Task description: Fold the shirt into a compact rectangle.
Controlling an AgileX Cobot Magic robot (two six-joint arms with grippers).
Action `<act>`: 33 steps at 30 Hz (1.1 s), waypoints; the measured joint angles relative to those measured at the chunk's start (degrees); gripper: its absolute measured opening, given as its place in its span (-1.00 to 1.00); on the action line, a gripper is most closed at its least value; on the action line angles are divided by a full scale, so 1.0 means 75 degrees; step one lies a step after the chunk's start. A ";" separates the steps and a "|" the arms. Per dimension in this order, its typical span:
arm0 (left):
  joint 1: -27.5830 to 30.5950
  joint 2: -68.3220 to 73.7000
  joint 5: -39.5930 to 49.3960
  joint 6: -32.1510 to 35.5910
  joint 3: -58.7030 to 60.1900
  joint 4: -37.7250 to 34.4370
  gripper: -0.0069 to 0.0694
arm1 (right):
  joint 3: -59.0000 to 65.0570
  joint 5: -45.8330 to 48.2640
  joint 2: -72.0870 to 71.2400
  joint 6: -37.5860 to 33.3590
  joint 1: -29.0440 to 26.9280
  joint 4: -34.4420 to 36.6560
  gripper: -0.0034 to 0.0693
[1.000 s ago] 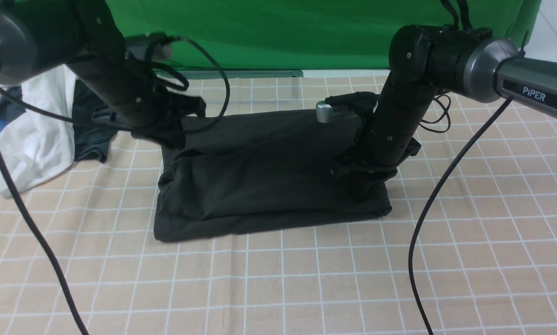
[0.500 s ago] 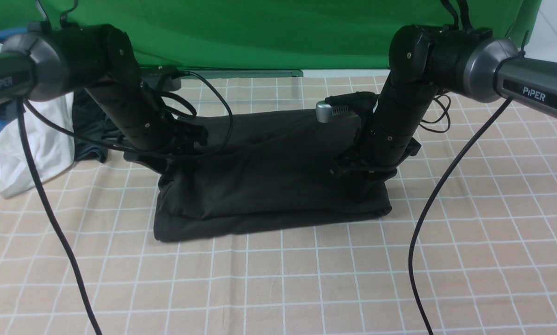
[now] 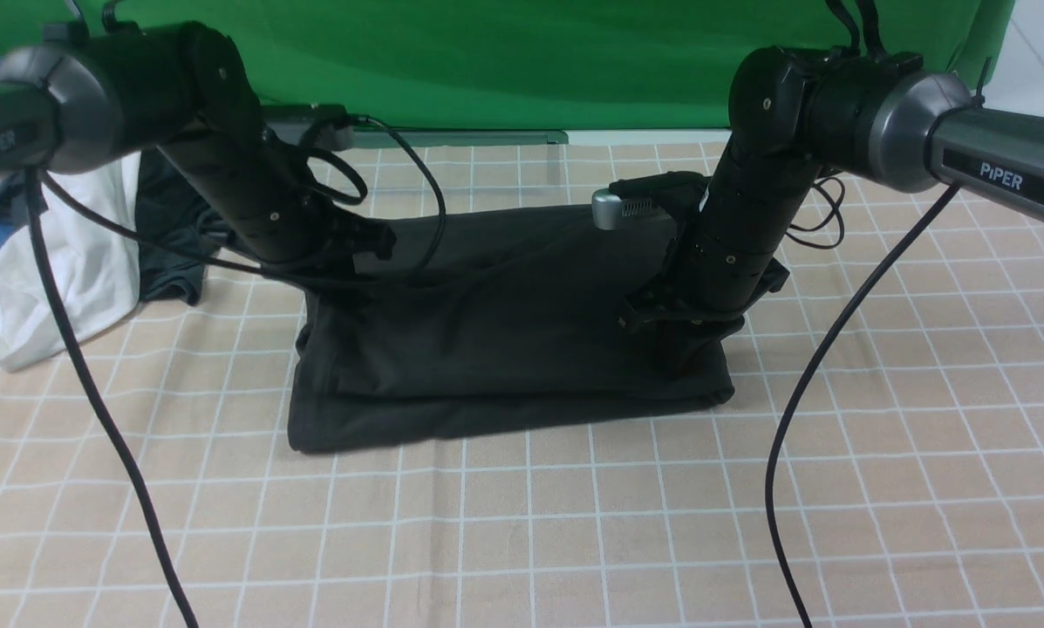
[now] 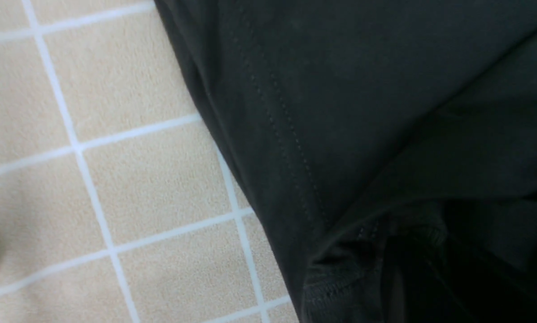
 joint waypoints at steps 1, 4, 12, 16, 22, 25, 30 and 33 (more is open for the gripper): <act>0.0000 -0.0074 0.0007 0.0051 -0.0017 0.0000 -0.72 | 0.0000 0.0000 0.0000 0.0000 0.0000 0.0000 -0.78; 0.0000 -0.0314 0.0007 0.0277 -0.0017 0.0000 -0.72 | 0.0000 -0.0008 0.0000 -0.0008 0.0000 0.0000 -0.78; 0.0000 -0.1013 -0.0257 0.0453 -0.0022 0.0246 -0.72 | 0.0000 -0.0040 0.0000 -0.0026 0.0000 0.0000 -0.77; 0.0053 -0.0946 -0.0152 -0.0592 -0.0022 0.0849 -0.72 | 0.0000 -0.0060 0.0000 -0.0003 0.0000 0.0072 -0.75; 0.0178 -0.0323 -0.0062 -0.1059 -0.0022 0.1067 -0.72 | 0.0000 -0.0060 0.0000 0.0033 0.0006 0.0131 -0.72; 0.0204 0.0092 -0.0100 -0.1083 -0.0022 0.1062 -0.72 | 0.0000 -0.0047 0.0000 0.0033 0.0006 0.0137 -0.72; 0.0211 0.0349 -0.0215 -0.1179 -0.0022 0.1157 -0.50 | 0.0000 -0.0033 0.0000 0.0033 0.0006 0.0137 -0.71; 0.0217 0.0349 -0.0272 -0.1209 -0.0139 0.1605 -0.20 | -0.0083 0.0153 0.0000 0.0023 0.0006 0.0117 -0.71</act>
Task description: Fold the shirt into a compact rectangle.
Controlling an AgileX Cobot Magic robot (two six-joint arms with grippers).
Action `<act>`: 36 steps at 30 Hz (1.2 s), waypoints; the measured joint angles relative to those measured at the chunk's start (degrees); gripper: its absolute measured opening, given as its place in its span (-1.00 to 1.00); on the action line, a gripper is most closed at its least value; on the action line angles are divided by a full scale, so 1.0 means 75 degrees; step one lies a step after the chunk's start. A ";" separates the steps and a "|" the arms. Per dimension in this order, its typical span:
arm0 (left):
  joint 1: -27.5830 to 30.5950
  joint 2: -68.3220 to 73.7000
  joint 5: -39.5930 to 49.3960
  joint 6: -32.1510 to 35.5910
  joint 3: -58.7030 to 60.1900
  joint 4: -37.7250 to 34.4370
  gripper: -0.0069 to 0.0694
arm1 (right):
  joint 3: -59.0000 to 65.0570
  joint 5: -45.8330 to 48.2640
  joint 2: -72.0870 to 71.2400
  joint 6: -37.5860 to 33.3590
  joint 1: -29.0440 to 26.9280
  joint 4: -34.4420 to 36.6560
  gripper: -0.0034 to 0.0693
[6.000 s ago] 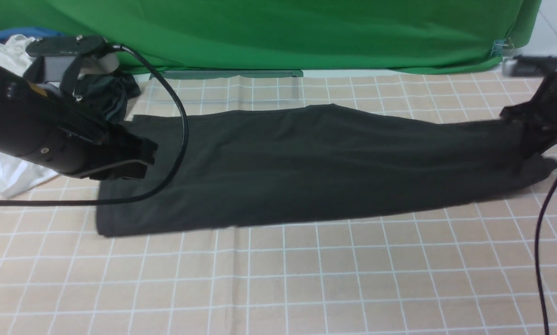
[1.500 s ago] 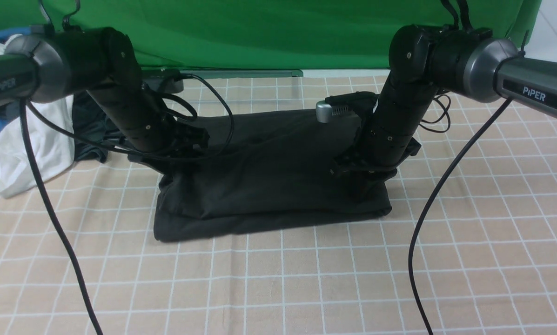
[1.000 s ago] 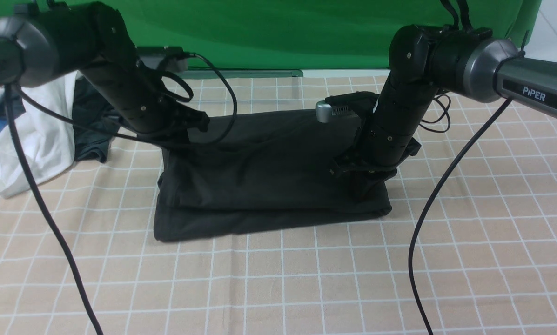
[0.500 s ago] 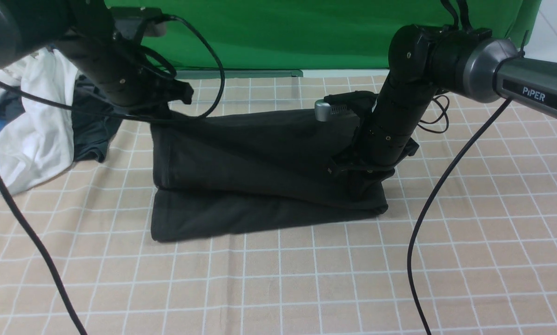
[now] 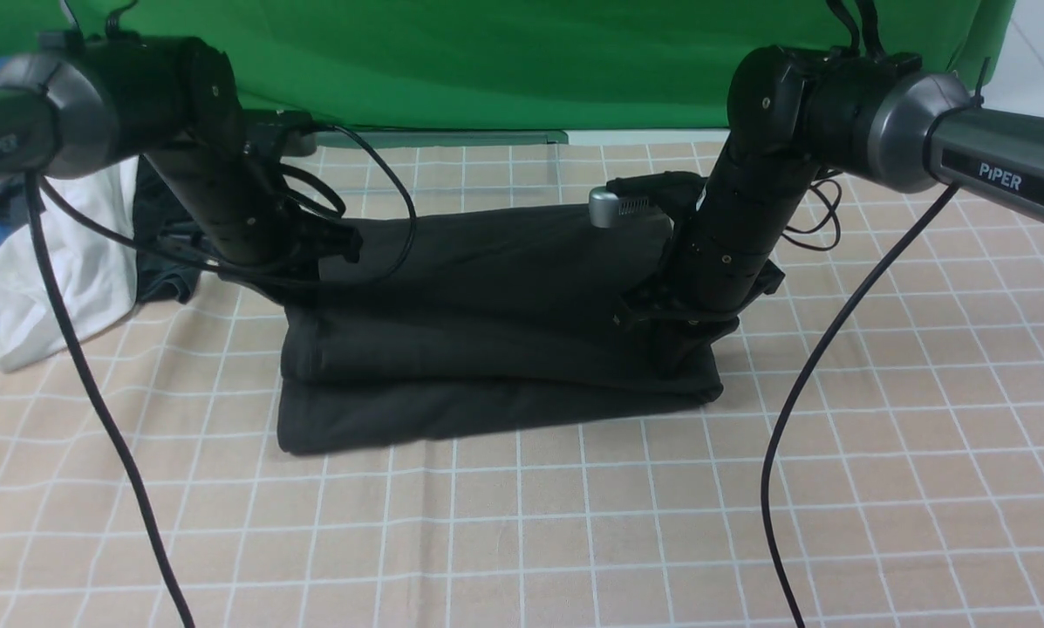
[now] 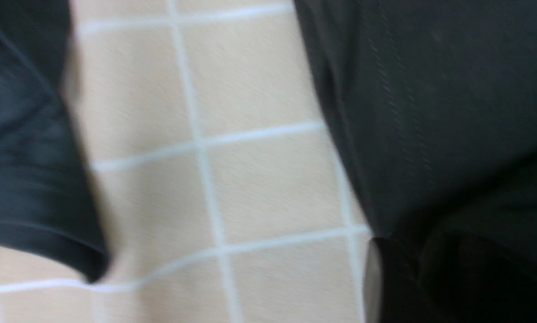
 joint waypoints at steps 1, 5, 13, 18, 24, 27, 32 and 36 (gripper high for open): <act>0.0000 0.0000 0.0073 -0.0009 -0.0083 0.0109 -0.10 | -0.0089 0.0098 0.0000 0.0000 0.0000 -0.0035 -0.71; 0.0009 0.0000 0.0639 -0.0029 -0.0509 0.0241 0.08 | -0.0443 0.0288 -0.0090 0.0000 0.0000 -0.0104 -0.71; -0.0162 -0.0403 0.1081 0.0926 -0.0735 -0.1019 -0.55 | -0.2001 -0.0407 -0.0268 -0.1403 0.0112 0.0525 -0.68; -0.0143 -0.0636 0.1187 0.0859 -0.0714 -0.1204 -0.77 | -0.2781 -0.0437 0.0140 -0.2393 0.0217 0.1508 -0.47; 0.0198 -0.1763 0.0670 0.0558 0.0513 -0.1355 -0.77 | -0.3429 -0.0538 0.1051 -0.3379 0.0534 0.1630 0.00; 0.0293 -0.2646 0.0147 0.0517 0.1677 -0.1442 -0.77 | -0.3489 -0.1047 0.1285 -0.3923 0.0794 0.1577 0.09; 0.0313 -0.3875 -0.0326 0.0509 0.3232 -0.1559 -0.77 | -0.3496 -0.2093 0.1474 -0.4206 0.1144 0.1465 0.24; 0.0313 -0.4677 -0.0416 0.0509 0.3974 -0.1575 -0.77 | -0.3496 -0.2555 0.1676 -0.4241 0.1334 0.0958 0.33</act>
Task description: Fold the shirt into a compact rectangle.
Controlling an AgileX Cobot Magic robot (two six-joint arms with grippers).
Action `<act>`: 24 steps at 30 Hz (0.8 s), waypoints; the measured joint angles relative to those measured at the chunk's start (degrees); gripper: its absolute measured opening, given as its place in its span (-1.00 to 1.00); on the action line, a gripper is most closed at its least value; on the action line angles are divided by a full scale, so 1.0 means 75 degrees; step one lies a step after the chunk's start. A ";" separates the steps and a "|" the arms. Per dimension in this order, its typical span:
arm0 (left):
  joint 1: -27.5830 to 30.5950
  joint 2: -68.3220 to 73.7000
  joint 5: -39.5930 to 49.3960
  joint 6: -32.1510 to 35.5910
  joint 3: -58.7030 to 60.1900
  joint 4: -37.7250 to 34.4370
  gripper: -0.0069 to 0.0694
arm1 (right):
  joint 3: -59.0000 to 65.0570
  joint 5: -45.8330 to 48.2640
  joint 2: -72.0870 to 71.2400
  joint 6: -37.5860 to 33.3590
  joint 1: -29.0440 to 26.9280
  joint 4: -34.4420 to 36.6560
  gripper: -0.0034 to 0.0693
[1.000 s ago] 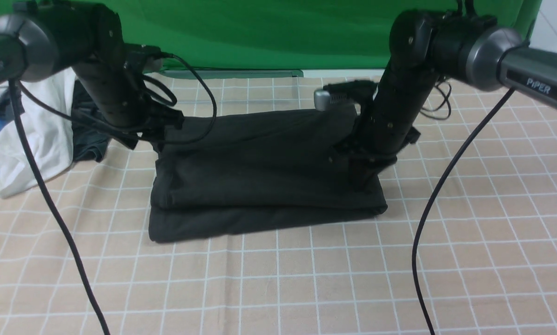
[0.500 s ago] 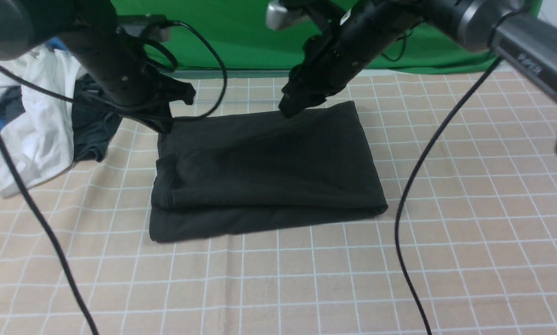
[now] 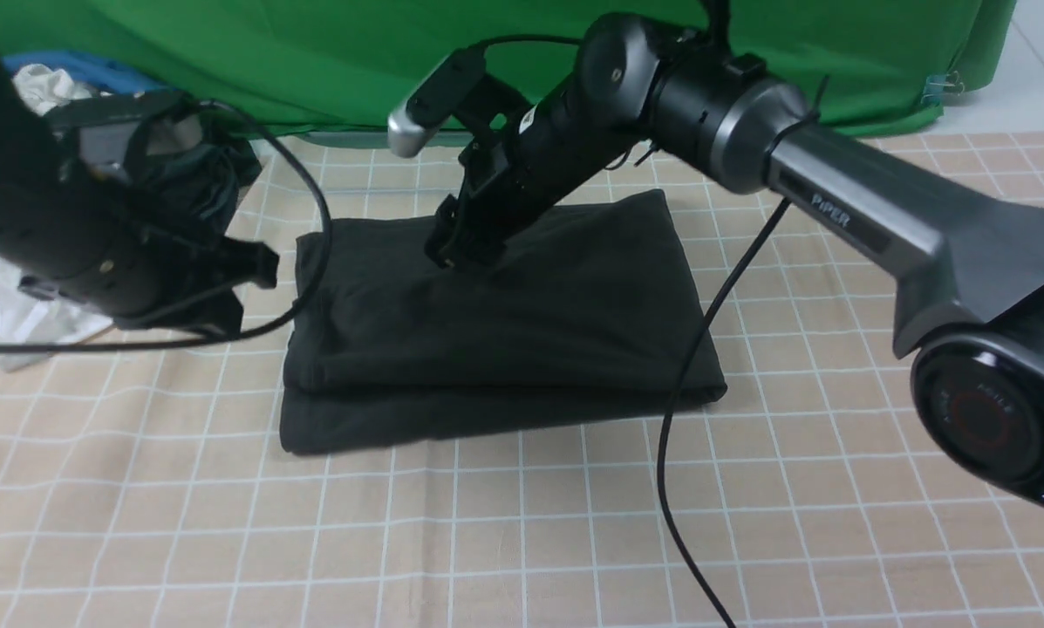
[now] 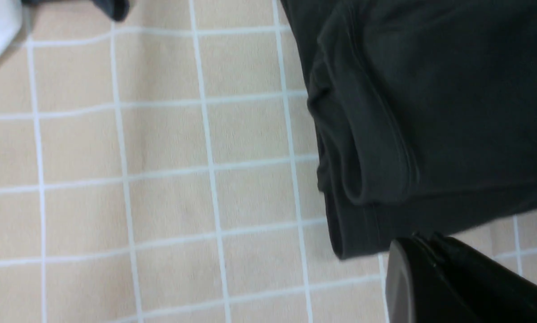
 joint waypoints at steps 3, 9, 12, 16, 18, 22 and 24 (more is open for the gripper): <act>0.0000 -0.0475 -0.0009 0.0000 0.0247 -0.0003 -0.77 | 0.0000 -0.0078 0.0167 0.0024 0.0084 -0.0470 0.34; 0.0000 -0.1163 -0.0033 0.0000 0.0348 -0.0009 -0.77 | 0.0000 -0.0123 0.0393 0.0051 0.0109 -0.0756 0.21; 0.0000 -0.1283 -0.0056 0.0000 0.0348 -0.0009 -0.77 | 0.0000 -0.0133 0.0487 0.0051 0.0109 -0.0764 -0.25; 0.0000 -0.1327 -0.0056 0.0000 0.0348 0.0005 -0.77 | 0.0000 -0.0342 0.0543 0.0086 0.0109 -0.0781 -0.74; 0.0000 -0.1327 -0.0056 0.0000 0.0348 0.0014 -0.77 | -0.0009 -0.0372 0.0543 0.0086 0.0109 -0.0791 -0.76; 0.0000 -0.1327 -0.0056 0.0000 0.0348 0.0027 -0.77 | -0.0061 -0.0372 0.0523 0.0111 0.0114 -0.0860 -0.77; 0.0000 -0.1327 -0.0056 0.0000 0.0348 0.0027 -0.77 | -0.0061 -0.0372 0.0487 0.0120 0.0114 -0.0897 -0.77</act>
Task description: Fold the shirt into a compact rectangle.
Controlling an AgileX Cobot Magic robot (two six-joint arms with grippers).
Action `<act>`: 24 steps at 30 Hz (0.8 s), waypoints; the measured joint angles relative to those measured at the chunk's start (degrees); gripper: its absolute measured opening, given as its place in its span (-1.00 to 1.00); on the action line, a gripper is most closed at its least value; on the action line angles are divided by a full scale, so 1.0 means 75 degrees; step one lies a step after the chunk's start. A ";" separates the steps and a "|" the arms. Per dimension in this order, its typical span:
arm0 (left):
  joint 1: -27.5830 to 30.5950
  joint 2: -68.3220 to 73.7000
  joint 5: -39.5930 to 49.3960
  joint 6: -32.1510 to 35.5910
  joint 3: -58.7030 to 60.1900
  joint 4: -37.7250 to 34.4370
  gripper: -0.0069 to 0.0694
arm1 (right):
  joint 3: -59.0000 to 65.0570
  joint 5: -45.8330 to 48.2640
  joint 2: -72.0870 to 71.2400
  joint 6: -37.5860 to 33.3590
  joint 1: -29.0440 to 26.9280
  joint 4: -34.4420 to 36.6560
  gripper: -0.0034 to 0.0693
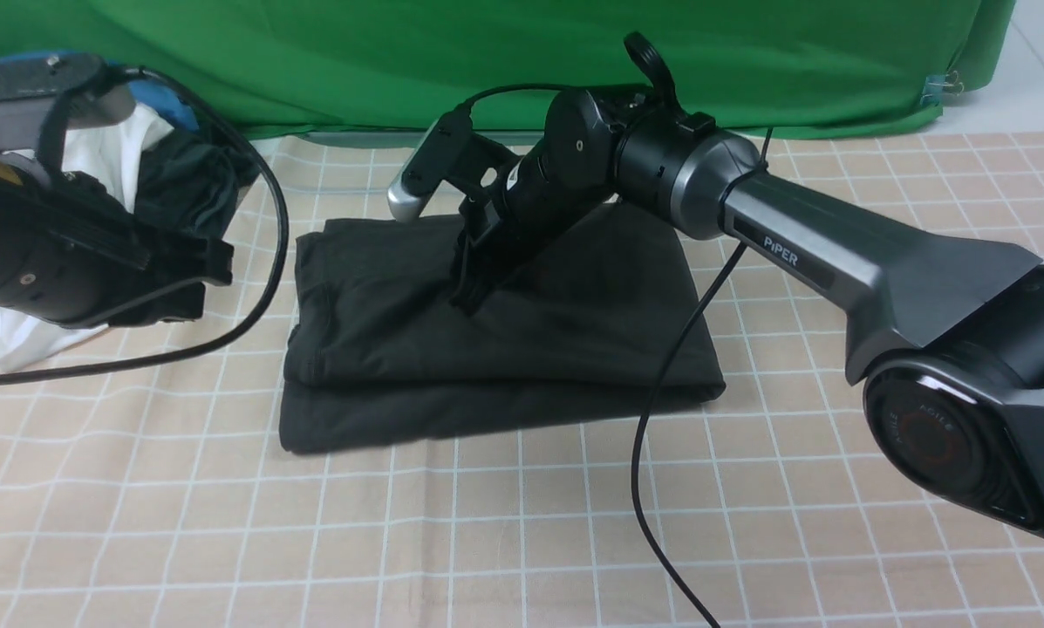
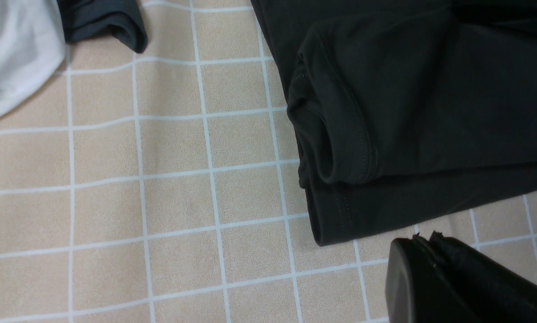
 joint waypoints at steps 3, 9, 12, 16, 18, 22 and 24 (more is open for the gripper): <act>0.0000 0.0000 -0.0009 0.0000 0.0000 0.0000 -0.77 | 0.0000 -0.0048 -0.0102 -0.0008 0.0010 -0.0036 -0.77; 0.0000 0.0000 -0.0064 0.0006 0.0000 0.0000 -0.77 | 0.0000 -0.0577 -0.0287 -0.0288 0.0151 -0.0192 -0.77; 0.0000 0.0000 -0.0057 0.0051 0.0000 0.0000 -0.77 | 0.0000 -0.0883 -0.0287 -0.0323 0.0229 -0.0289 -0.77; 0.0000 0.0000 0.0072 0.0099 0.0000 -0.0056 -0.77 | 0.0077 -0.1193 -0.0287 -0.0241 0.0286 -0.0340 -0.77; 0.0000 0.0000 0.0152 0.0224 0.0007 -0.0167 -0.77 | 0.0183 -0.1351 -0.0287 -0.0241 0.0295 -0.0356 -0.77; 0.0000 0.0000 0.0243 0.0317 0.0006 -0.0360 -0.77 | 0.0334 -0.1688 -0.0270 -0.0172 0.0324 -0.0371 -0.62; 0.0000 0.0000 0.0323 0.0442 0.0006 -0.0466 -0.77 | 0.0339 -0.1945 -0.0228 -0.0126 0.0357 -0.0371 -0.38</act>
